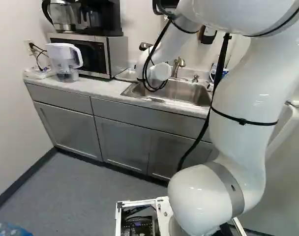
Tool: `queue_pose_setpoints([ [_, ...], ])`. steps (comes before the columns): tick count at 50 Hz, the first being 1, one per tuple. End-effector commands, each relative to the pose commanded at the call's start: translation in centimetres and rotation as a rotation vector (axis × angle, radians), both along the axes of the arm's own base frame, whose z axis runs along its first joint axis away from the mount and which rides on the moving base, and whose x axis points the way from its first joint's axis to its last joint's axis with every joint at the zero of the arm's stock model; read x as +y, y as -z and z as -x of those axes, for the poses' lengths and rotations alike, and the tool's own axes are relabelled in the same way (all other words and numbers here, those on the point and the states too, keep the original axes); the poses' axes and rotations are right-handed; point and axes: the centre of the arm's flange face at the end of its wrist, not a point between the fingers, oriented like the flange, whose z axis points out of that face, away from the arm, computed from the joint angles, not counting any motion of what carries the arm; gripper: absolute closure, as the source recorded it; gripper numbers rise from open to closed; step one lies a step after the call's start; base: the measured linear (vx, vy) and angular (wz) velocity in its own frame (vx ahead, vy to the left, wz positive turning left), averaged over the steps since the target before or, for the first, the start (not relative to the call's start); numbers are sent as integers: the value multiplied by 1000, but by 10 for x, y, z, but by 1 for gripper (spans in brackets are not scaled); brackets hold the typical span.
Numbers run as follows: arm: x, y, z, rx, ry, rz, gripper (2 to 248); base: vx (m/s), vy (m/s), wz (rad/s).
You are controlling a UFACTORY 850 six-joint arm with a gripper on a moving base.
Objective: Rinse the cup and place it in the tray
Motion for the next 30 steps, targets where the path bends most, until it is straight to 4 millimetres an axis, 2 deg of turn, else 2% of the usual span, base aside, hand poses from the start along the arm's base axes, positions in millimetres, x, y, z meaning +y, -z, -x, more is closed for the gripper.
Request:
queue_pose_setpoints([
  [13, 0, 0, 0, -21, -27, 132, 124, 0, 0, 0],
  [30, 0, 0, 0, -21, -27, 132, 124, 0, 0, 0],
])
